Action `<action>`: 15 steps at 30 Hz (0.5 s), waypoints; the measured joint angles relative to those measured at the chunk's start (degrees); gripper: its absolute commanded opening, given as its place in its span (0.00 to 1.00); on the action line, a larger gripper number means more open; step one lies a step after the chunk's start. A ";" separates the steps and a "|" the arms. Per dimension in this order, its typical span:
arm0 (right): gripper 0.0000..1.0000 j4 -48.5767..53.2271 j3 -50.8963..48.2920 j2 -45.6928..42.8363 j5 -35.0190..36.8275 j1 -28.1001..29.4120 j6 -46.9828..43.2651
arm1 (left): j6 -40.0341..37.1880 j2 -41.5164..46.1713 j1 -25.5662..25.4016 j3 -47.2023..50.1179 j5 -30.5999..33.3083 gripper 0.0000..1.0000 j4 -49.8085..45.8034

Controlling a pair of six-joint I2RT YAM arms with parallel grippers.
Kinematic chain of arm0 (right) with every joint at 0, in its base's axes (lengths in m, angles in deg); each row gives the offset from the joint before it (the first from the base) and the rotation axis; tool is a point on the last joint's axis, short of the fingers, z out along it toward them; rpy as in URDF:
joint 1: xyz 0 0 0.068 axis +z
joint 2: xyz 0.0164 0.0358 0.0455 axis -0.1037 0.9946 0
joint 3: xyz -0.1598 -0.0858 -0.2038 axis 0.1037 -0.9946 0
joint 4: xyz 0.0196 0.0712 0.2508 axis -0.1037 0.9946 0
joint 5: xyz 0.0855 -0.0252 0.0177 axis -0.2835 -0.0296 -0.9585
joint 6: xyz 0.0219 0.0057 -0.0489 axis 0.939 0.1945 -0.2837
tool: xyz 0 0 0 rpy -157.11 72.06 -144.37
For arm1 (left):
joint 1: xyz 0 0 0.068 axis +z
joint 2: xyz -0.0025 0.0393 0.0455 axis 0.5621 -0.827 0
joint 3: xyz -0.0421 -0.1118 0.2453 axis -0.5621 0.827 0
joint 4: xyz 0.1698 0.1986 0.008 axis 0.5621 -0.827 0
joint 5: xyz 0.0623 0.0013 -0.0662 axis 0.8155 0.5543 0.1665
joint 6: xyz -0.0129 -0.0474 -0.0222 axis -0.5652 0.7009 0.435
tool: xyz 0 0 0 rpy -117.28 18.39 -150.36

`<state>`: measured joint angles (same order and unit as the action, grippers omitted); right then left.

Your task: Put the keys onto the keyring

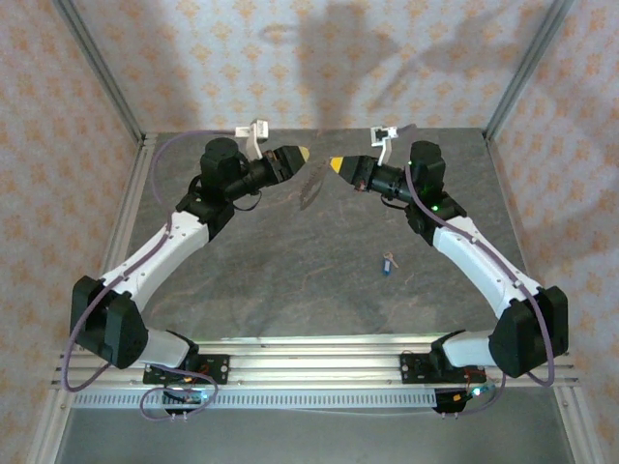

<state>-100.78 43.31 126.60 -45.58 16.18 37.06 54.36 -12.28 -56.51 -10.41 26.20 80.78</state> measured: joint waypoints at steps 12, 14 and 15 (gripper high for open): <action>0.00 -8.57 -0.02 1.75 -4.07 -0.07 7.19 | 0.46 -0.28 -4.11 -0.61 -2.82 0.41 4.59; 0.00 -9.33 -0.02 1.79 -4.04 -0.13 7.96 | 0.44 -0.24 -4.87 -0.61 -2.84 0.41 5.14; 0.00 -9.55 -0.02 1.81 -4.04 -0.22 8.22 | 0.44 -0.13 -5.16 -0.61 -2.80 0.41 5.14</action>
<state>-110.34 43.29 128.42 -49.62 15.96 45.28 54.80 -12.41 -61.67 -11.03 23.40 85.91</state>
